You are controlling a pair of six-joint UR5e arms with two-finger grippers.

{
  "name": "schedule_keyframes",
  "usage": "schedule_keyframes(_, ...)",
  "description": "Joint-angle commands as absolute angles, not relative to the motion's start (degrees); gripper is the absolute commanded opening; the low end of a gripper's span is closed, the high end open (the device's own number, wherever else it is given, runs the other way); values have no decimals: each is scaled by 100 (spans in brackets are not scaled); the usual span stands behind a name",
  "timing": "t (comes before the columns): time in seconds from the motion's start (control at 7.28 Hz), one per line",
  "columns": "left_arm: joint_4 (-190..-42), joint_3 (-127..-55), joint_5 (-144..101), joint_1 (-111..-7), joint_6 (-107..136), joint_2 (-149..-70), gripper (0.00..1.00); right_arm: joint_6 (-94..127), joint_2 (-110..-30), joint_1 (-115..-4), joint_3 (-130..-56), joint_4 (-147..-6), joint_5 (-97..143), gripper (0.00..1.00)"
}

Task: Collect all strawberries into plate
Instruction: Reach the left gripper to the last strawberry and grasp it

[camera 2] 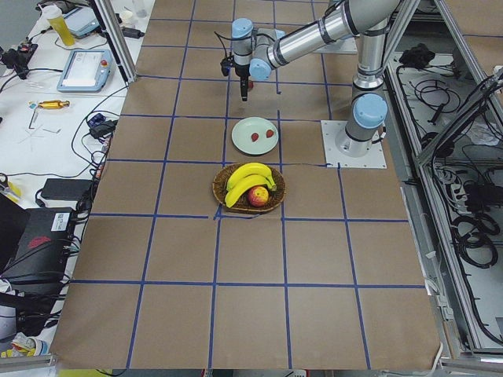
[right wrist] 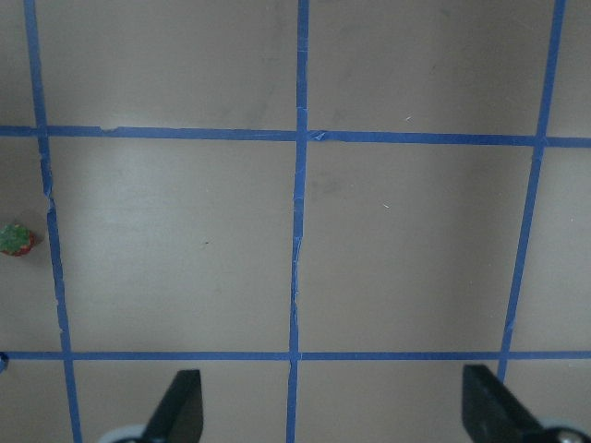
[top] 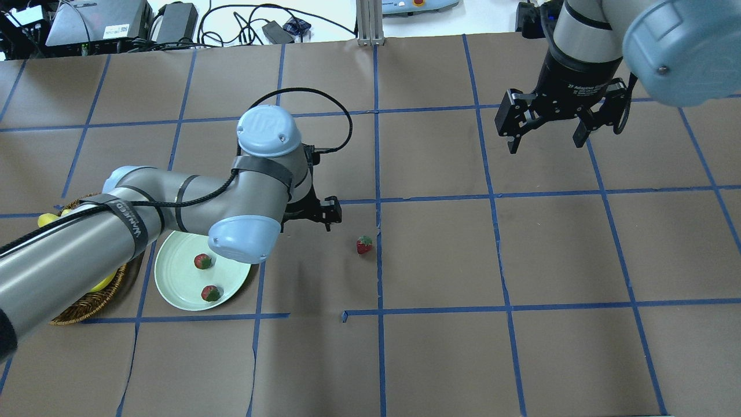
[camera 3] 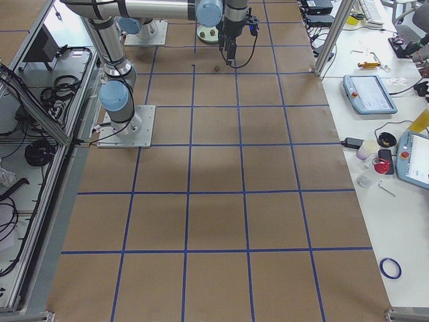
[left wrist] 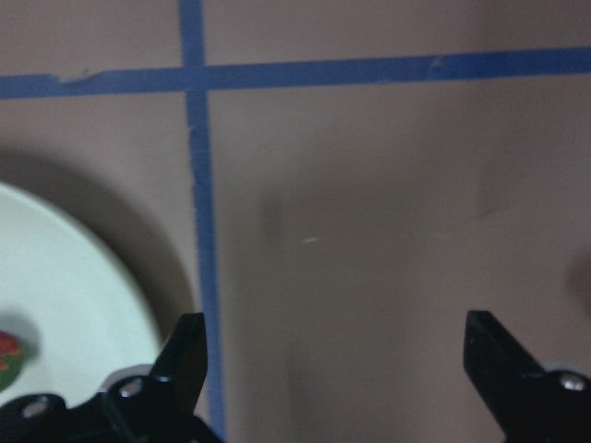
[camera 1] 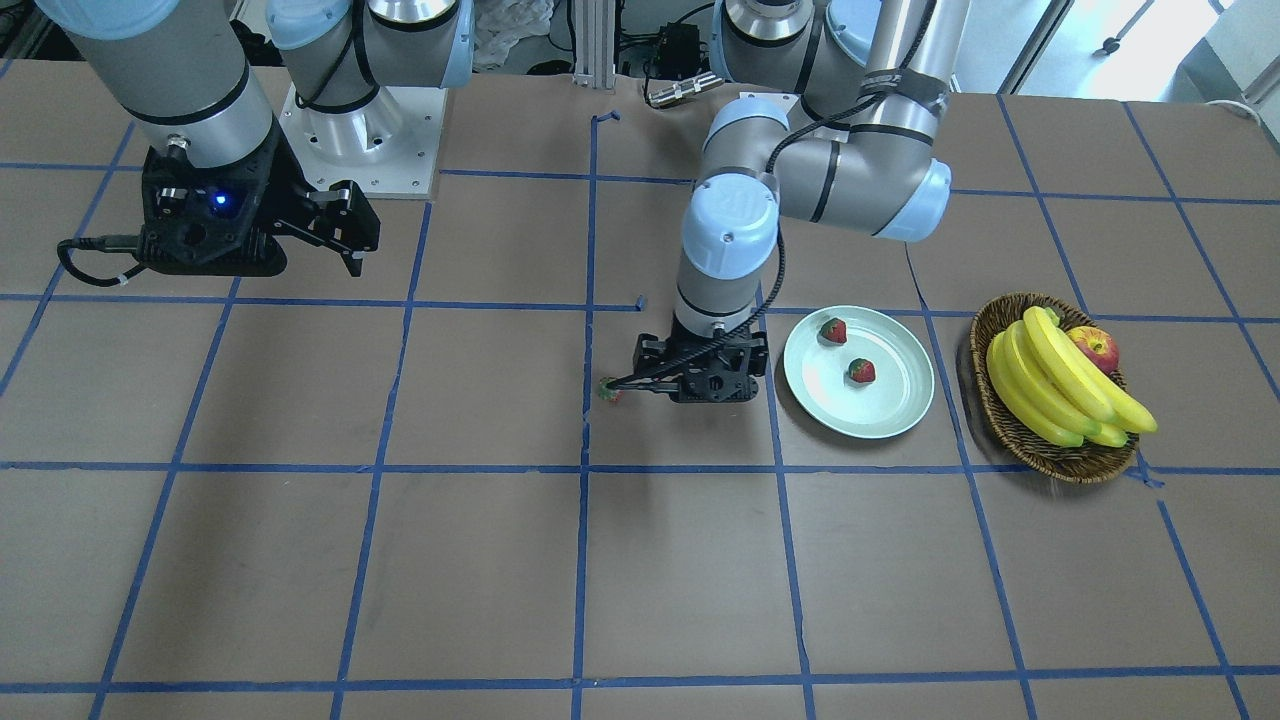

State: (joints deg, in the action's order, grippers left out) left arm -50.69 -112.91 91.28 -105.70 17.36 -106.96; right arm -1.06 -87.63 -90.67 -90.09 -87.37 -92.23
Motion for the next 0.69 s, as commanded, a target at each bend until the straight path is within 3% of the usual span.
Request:
schedule_keyframes(0.0,-4528,-11259,9044,-11196,2459,-11038,100,-105,-8763,-9070,-9009,-8736,-9220,100)
schedule_keyframes(0.41,-4456,-11259,9035,-11276,2610,-11258,66,-105,-8763,-9070,-9009,-8736,-9220,100)
schedule_keyframes(0.55,-4465,-11259,9044,-11320,2610,-11285,47,-105,-8763,-9070,-9009,-8736,-9220,100)
